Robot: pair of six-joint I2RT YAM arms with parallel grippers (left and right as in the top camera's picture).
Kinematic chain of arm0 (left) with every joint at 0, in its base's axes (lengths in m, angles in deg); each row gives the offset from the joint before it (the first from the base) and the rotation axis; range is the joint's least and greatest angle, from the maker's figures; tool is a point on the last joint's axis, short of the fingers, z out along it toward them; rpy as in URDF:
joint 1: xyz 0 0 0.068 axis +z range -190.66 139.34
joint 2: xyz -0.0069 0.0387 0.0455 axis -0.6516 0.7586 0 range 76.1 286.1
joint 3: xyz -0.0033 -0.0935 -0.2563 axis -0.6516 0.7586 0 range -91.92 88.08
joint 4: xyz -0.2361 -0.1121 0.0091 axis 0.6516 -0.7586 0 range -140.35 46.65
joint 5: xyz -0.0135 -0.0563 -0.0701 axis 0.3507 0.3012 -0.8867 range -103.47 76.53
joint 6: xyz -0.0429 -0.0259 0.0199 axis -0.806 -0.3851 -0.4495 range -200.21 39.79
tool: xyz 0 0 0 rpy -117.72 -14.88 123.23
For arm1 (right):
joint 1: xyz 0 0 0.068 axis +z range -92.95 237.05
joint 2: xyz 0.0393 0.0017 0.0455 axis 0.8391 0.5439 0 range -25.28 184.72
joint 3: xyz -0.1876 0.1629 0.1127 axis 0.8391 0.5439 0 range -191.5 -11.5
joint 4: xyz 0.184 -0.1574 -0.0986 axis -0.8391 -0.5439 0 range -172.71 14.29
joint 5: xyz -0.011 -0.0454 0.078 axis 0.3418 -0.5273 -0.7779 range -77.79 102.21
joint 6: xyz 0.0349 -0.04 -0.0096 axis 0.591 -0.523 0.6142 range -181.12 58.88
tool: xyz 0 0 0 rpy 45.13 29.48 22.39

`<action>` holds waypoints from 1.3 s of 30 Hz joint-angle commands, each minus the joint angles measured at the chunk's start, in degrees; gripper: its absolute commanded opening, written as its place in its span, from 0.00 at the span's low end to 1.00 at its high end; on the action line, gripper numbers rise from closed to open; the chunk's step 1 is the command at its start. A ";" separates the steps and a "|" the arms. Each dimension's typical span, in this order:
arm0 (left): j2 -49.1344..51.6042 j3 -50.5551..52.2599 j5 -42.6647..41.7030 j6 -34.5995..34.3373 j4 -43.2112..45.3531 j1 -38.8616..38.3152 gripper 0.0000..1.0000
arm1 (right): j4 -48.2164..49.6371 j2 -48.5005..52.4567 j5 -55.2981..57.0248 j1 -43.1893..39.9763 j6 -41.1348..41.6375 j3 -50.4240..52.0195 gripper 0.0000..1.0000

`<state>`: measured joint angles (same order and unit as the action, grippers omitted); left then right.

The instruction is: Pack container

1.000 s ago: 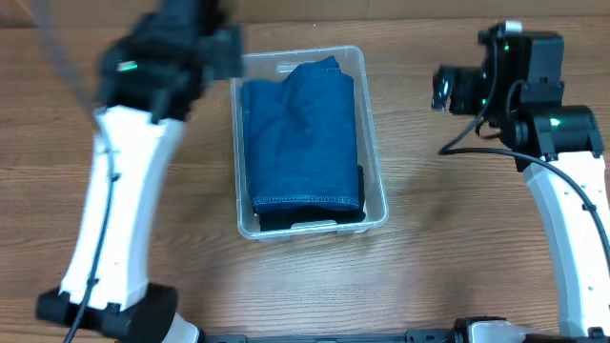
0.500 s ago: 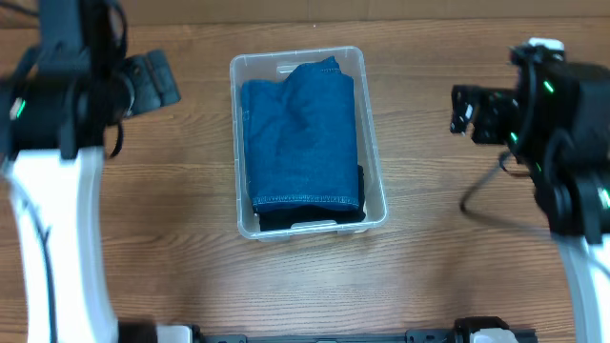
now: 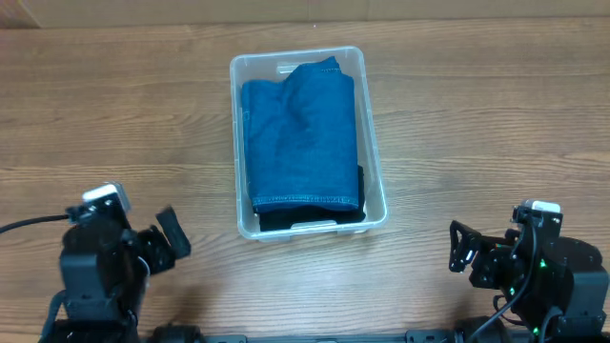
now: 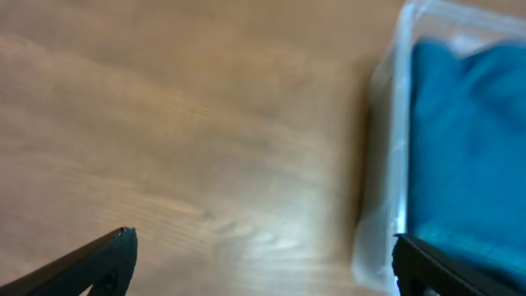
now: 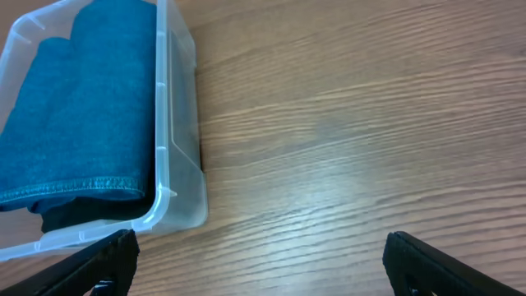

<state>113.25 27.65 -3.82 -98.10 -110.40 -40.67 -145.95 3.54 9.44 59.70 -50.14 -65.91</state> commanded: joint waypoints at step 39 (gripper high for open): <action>-0.09 0.50 1.05 -0.55 -6.88 -0.02 1.00 | 62.58 -28.59 -2.29 -0.11 -8.22 52.43 1.00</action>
<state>113.38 28.18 -3.78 -98.12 -117.48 -40.67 -83.86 -24.59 7.10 59.70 -58.14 -13.35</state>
